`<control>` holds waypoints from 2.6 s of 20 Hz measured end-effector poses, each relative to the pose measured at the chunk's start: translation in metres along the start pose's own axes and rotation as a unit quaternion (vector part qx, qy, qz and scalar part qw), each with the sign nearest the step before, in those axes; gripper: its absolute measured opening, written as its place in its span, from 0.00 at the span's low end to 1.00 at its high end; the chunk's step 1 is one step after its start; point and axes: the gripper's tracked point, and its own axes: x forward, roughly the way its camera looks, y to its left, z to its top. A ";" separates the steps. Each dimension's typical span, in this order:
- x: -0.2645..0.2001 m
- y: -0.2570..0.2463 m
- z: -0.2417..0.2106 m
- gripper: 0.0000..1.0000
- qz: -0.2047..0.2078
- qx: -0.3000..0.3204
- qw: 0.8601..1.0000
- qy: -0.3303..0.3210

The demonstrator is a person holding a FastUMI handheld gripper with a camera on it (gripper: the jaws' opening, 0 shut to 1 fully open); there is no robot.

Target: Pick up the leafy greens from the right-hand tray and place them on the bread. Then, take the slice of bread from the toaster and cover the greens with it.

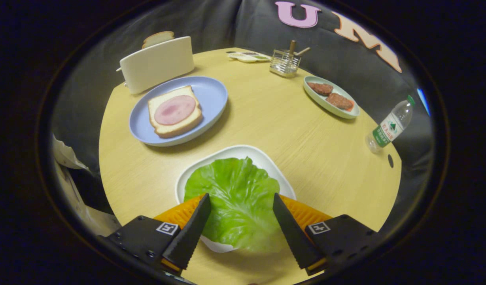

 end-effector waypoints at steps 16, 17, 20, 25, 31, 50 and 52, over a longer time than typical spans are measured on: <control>0.005 0.019 -0.002 0.12 0.015 0.045 0.999 0.015; 0.003 0.019 -0.004 0.12 0.013 0.044 0.999 0.018; -0.003 0.020 -0.002 0.12 0.006 0.042 0.999 0.019; -0.020 0.020 0.012 0.12 -0.009 0.049 0.999 0.002; -0.042 0.031 0.039 0.12 -0.020 0.051 0.998 -0.026; -0.032 0.106 0.140 0.12 0.010 0.026 0.997 -0.068; -0.026 0.114 0.149 0.12 0.015 0.023 0.997 -0.072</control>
